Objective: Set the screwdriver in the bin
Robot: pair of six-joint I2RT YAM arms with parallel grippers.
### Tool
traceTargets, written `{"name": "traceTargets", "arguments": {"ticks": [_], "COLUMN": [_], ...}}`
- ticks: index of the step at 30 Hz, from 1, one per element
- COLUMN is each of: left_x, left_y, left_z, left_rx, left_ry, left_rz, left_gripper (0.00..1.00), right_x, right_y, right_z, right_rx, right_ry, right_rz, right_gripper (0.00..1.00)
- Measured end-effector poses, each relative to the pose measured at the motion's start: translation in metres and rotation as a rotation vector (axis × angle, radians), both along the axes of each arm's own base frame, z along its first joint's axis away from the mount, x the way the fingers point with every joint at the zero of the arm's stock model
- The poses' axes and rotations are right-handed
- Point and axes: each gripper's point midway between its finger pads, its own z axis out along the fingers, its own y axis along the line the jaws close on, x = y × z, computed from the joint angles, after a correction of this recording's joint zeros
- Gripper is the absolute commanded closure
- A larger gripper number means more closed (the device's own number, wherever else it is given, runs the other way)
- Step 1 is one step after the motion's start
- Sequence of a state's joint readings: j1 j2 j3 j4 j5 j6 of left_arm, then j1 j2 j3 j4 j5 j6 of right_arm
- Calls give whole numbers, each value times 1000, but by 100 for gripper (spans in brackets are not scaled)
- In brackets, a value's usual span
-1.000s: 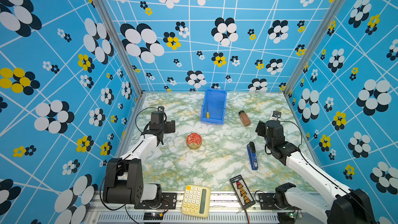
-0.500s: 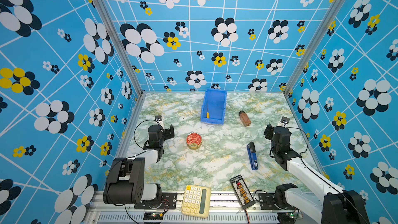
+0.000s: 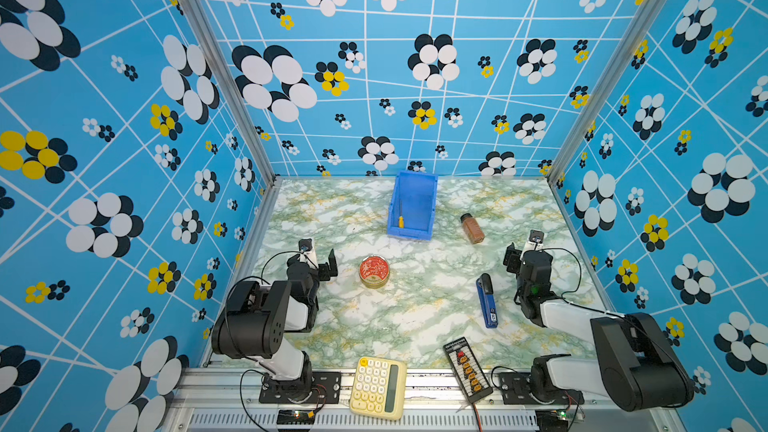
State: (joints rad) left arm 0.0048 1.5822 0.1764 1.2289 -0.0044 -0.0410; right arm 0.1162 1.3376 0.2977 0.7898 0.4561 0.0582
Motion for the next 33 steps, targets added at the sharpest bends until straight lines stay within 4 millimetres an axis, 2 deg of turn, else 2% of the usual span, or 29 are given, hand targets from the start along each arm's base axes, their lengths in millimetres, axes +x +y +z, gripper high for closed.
{"name": "traceTargets", "arguments": {"ticks": [3,8,10,15,33], "left_x": [3,4,5,5,4], "left_y": [0,1,2,4,7], "left_z": [11,18,22,28,29], "left_rx": [0,0,1,1,4], "left_ry": [-45,-73,-90,-120,-126], "left_rz": [0,4,11,24,38], "left_gripper": [1,1,1,1,1], "right_x": [6,15,18,34,34], "right_y": [-9,-11,-8,2,7], "right_z": [-2,-28,-35,-19,-24], "right_rx": [13,39,53,70,80], "right_ry": [-26,11,45,5,28], "right_rz": [-13,12,39,105,132], "right_gripper": [18,17,4,1,1]}}
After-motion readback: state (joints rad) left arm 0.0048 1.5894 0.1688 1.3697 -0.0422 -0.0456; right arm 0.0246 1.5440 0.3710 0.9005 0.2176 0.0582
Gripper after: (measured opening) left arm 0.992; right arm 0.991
